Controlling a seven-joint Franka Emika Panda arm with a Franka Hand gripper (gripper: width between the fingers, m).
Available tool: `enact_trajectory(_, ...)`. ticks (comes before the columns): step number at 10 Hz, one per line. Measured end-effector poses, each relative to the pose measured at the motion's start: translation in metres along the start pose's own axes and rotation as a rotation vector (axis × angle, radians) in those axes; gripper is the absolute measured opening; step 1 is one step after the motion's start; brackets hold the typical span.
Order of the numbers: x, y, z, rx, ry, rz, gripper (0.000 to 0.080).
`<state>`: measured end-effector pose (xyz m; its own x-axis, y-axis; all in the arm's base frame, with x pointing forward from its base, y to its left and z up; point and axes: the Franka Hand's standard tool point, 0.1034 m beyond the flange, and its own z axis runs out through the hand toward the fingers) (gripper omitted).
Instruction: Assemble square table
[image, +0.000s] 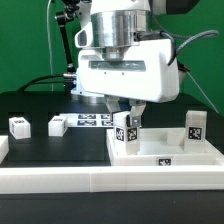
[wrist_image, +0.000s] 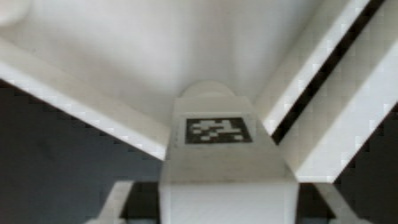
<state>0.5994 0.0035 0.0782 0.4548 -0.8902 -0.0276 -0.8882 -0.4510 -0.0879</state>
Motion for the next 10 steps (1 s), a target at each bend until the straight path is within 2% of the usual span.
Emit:
enact_trajectory(3, -0.0008, 0.0006, 0.0028, -0.001, -0.009, 0.150, 0.0290)
enact_trajectory(5, -0.0011, 0.0005, 0.0029, -0.001, -0.009, 0.122, 0.0290)
enact_trajectory(6, -0.0006, 0.0002, 0.0028, 0.002, -0.007, 0.073, 0.0466)
enact_trajectory(7, 0.0009, -0.0003, 0.0026, 0.011, -0.001, 0.006, 0.0584)
enact_trajectory(8, 0.0007, -0.0010, 0.0021, 0.010, -0.001, -0.071, 0.0584)
enact_trajectory(9, -0.0010, -0.0033, 0.0011, 0.008, -0.003, -0.166, 0.0638)
enact_trajectory(10, 0.0000, -0.0026, 0.0013, 0.009, -0.002, -0.240, 0.0647)
